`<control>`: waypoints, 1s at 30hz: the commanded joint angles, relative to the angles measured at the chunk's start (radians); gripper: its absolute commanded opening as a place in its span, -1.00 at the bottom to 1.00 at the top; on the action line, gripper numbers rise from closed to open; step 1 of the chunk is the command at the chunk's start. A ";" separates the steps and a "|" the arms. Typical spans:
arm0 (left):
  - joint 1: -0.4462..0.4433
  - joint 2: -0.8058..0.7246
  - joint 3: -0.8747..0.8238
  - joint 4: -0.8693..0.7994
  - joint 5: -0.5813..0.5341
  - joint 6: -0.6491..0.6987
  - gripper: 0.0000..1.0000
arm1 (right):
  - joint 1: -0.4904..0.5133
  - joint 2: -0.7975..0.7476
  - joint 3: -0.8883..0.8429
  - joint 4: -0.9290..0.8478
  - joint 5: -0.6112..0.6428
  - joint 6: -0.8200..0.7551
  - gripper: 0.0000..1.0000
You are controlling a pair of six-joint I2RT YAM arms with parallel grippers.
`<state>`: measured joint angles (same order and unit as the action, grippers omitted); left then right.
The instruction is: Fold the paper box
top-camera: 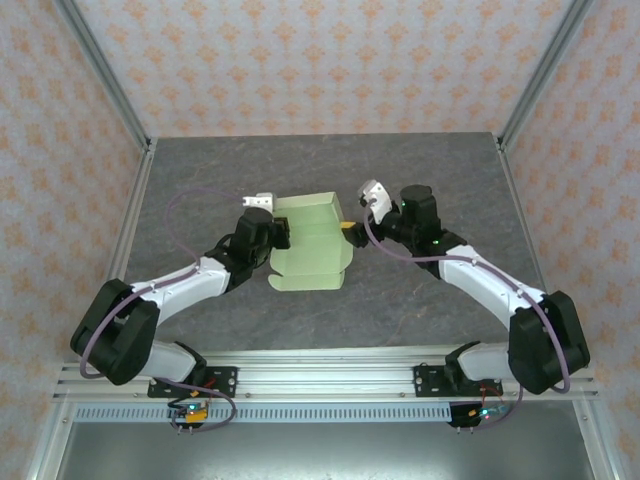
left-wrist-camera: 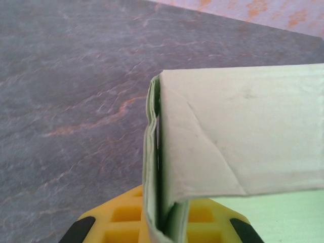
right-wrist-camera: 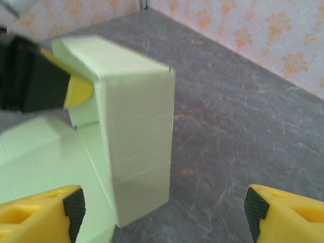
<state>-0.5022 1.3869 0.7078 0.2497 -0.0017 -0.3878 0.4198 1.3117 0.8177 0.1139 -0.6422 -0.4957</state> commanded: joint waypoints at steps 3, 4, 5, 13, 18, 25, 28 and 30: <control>0.005 -0.028 0.047 0.021 0.074 0.108 -1.00 | -0.049 0.026 0.074 -0.261 -0.238 -0.257 0.67; 0.005 -0.029 0.047 0.026 0.081 0.107 -1.00 | -0.049 0.034 0.087 -0.276 -0.259 -0.257 0.67; 0.004 -0.028 0.048 0.029 0.090 0.108 -1.00 | -0.049 0.045 0.100 -0.294 -0.281 -0.264 0.67; -0.003 -0.027 0.040 0.046 0.125 0.122 -1.00 | -0.049 0.159 0.167 -0.197 -0.263 -0.164 0.83; -0.002 -0.021 0.032 0.054 0.118 0.130 -1.00 | -0.049 0.209 0.232 -0.254 -0.297 -0.232 0.35; -0.002 -0.013 0.031 0.061 0.110 0.130 -1.00 | -0.047 0.253 0.289 -0.426 -0.429 -0.324 -0.33; -0.003 -0.013 0.042 0.039 0.106 0.127 -1.00 | -0.048 0.242 0.287 -0.448 -0.417 -0.333 -0.33; -0.003 -0.015 0.035 0.048 0.106 0.127 -1.00 | -0.048 0.234 0.287 -0.444 -0.389 -0.317 -0.08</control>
<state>-0.5022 1.3811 0.7322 0.2562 0.0982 -0.2787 0.3656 1.5558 1.0805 -0.2737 -0.9661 -0.7776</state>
